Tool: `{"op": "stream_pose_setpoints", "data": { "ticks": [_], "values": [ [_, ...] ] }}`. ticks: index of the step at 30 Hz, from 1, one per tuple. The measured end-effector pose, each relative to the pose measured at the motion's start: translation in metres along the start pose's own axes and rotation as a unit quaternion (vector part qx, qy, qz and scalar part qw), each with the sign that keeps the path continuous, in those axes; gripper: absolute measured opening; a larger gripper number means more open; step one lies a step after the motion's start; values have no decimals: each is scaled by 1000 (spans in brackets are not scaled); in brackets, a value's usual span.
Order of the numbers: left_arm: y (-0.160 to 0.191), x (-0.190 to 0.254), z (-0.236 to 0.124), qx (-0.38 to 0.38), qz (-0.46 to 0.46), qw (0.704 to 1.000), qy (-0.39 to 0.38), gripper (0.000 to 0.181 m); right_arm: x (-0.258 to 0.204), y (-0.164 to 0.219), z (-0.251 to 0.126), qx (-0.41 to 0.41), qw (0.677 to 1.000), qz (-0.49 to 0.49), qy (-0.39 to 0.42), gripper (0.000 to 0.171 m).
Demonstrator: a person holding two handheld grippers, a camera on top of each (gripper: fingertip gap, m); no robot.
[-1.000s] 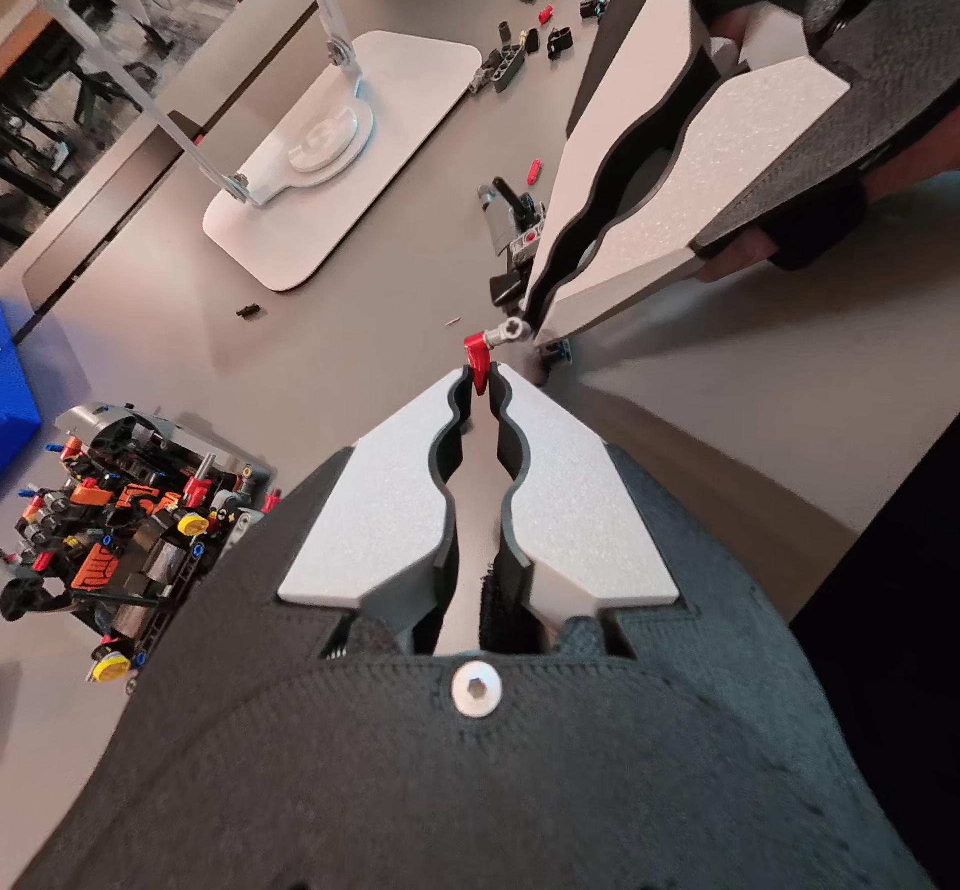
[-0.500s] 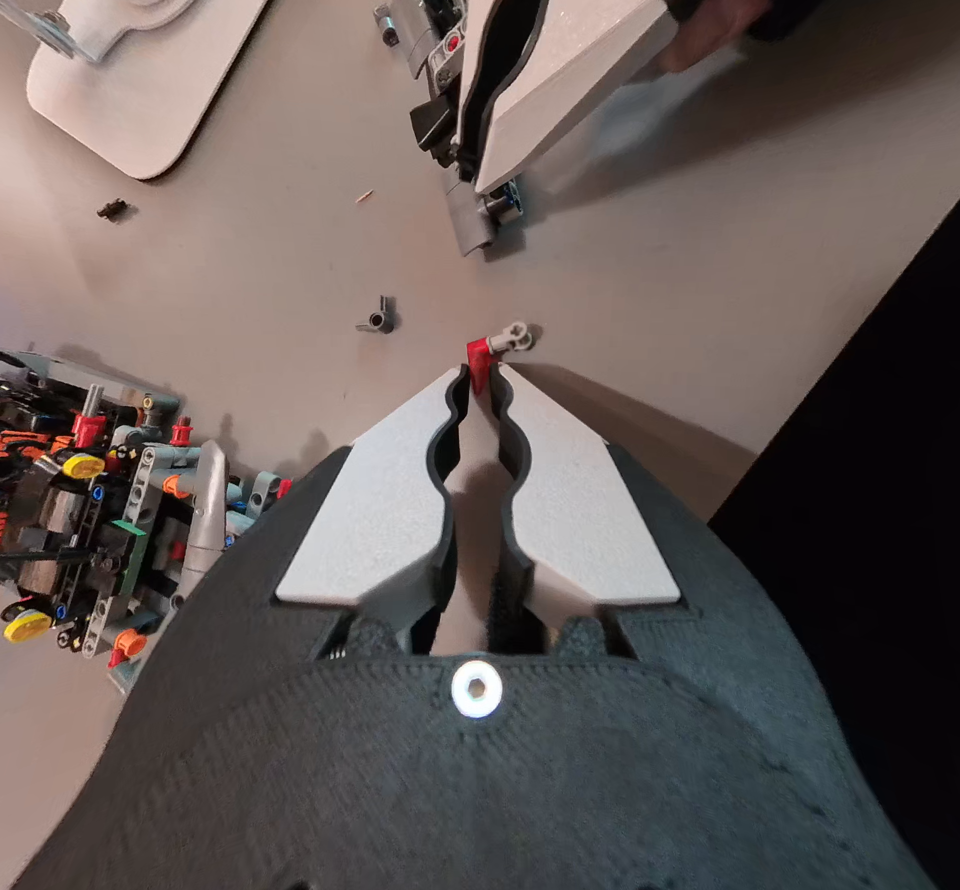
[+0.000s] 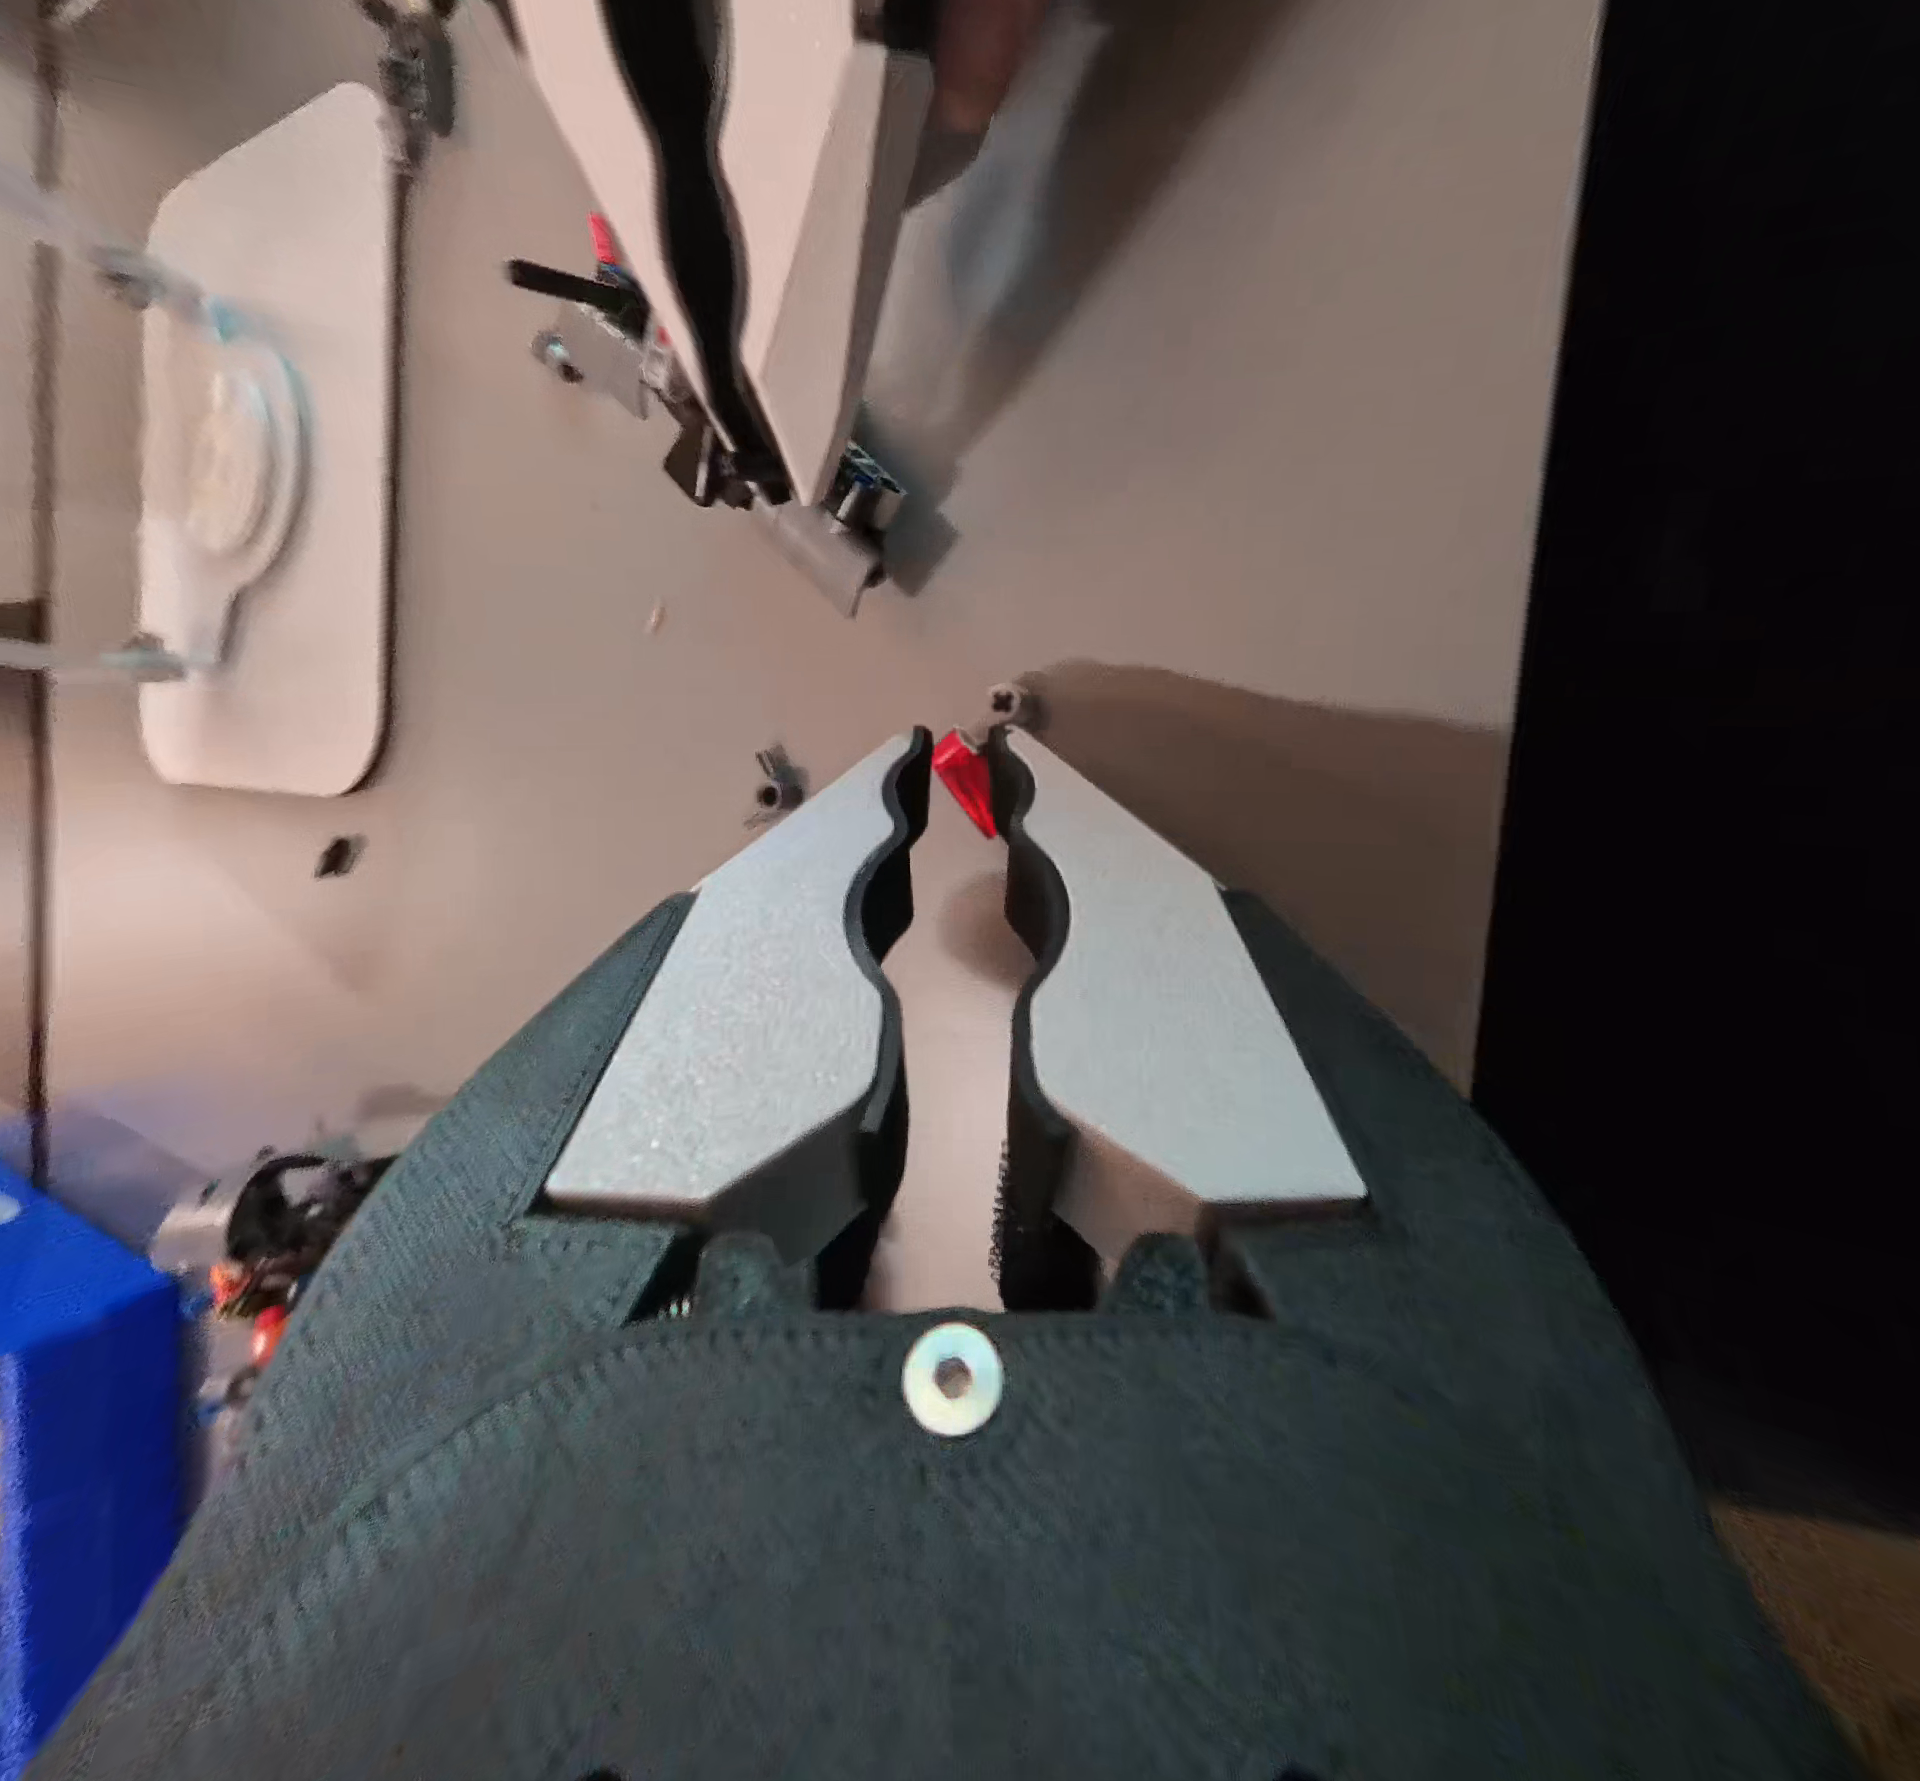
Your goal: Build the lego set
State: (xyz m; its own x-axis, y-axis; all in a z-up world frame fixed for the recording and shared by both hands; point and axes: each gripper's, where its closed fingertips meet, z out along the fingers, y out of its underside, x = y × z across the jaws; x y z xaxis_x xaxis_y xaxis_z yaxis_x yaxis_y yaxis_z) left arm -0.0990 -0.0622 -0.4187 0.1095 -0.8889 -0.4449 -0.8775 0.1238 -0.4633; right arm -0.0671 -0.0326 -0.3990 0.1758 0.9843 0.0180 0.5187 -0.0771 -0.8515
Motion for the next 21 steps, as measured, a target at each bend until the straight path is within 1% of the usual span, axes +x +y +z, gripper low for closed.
{"op": "stream_pose_setpoints", "data": {
  "ticks": [1,4,6,10,19,21],
  "values": [
    [2,3,0,-2,5,1000,28,9,0,1,0,-2,1000,-1,-1,0],
    [2,4,2,0,52,997,55,8,-1,2,-1,-3,1000,-4,-3,0],
    [0,0,4,2,72,996,55,7,-1,2,0,-4,1000,-1,-6,0],
    [0,3,9,-6,108,991,80,7,-1,1,0,-3,1000,3,-10,0],
    [1,2,13,-9,85,991,103,4,-2,2,0,-4,1000,6,-20,0],
    [1,0,14,-10,77,993,93,4,-3,2,0,-5,1000,4,-22,0]
  ]
}}
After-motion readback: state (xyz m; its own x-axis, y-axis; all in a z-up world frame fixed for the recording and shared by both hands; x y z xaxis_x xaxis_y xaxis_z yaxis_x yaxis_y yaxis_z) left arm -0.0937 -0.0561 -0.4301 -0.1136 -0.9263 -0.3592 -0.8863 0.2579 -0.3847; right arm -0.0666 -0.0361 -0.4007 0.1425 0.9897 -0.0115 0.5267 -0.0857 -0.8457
